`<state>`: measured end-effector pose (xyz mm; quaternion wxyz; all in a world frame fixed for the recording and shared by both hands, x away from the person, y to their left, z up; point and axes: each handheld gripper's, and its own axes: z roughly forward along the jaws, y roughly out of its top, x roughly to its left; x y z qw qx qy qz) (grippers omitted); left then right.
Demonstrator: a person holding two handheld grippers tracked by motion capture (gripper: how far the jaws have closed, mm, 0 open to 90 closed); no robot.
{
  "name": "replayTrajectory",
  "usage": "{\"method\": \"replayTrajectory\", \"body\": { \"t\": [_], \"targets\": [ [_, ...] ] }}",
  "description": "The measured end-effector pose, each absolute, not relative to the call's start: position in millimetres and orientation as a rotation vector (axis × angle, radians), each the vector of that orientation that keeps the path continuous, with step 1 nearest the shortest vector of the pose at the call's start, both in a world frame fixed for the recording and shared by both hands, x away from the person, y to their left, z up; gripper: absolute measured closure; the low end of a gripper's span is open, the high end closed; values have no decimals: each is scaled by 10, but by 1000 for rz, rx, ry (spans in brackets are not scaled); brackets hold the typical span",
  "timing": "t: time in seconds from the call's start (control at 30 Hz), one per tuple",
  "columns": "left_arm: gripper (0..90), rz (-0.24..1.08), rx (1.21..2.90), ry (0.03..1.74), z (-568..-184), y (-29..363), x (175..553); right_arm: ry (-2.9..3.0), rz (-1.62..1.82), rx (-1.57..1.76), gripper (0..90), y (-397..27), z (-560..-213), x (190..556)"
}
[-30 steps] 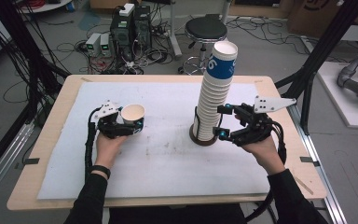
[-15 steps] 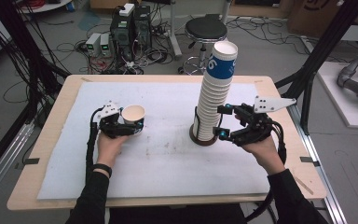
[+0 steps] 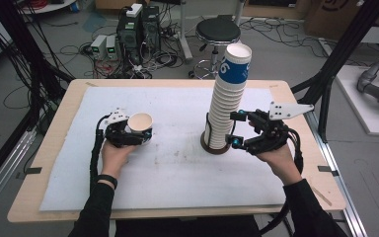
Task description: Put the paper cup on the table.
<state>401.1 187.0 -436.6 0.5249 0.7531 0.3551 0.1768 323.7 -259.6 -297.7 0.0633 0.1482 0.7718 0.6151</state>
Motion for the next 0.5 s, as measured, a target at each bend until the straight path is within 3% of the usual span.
{"method": "replayTrajectory", "body": {
  "t": [0.13, 0.33, 0.5],
  "targets": [
    [155, 414, 1814, 864, -4366, 1856, 4004, 2329, 1859, 445, 190, -2593, -2978, 3237],
    [65, 404, 1826, 918, -4368, 1839, 3989, 2335, 1859, 446, 190, -2595, -2979, 3240],
    [62, 432, 1820, 935, -4366, 1856, 3944, 2332, 1860, 442, 189, -2595, -2977, 3238]
  ]
}}
